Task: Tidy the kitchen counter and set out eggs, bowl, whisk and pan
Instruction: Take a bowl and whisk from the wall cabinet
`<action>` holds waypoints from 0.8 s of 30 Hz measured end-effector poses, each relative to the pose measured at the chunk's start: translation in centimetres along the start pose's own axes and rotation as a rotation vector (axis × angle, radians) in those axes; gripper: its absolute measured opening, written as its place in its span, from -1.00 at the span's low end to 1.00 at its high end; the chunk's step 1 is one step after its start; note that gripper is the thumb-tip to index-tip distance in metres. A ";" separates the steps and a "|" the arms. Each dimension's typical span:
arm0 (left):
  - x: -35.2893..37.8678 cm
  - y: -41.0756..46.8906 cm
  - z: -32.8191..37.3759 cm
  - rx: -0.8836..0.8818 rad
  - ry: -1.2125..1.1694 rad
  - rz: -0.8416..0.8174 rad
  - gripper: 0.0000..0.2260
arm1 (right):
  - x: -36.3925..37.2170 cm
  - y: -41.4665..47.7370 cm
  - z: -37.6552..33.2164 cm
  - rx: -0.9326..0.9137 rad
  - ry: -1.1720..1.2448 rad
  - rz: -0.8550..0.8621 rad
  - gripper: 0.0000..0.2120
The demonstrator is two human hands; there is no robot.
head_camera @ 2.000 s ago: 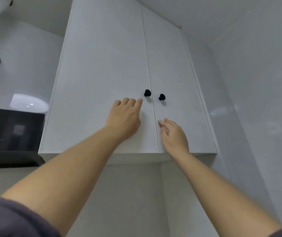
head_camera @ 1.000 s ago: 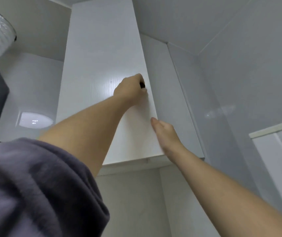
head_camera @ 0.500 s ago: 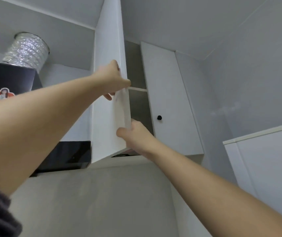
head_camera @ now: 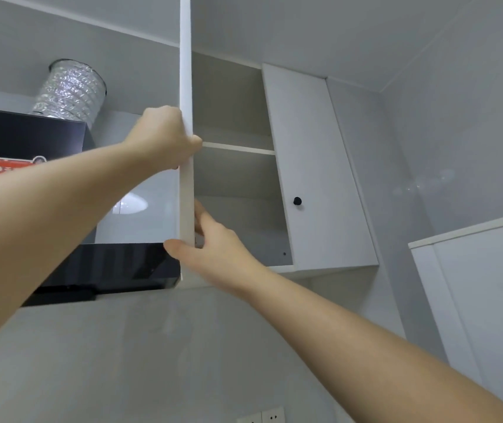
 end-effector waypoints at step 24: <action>19.5 -13.4 -0.7 0.120 0.586 -0.330 -0.83 | -7.7 8.8 22.4 0.168 -0.144 0.230 -0.81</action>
Point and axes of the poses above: each hand's wrist, its own y-axis towards the middle knuckle, its own x-axis out of the palm, z = x × y, the point moved 1 cm from there along y, towards the middle knuckle, and after that the axes turned 7 degrees about z, right-handed, at the moved point
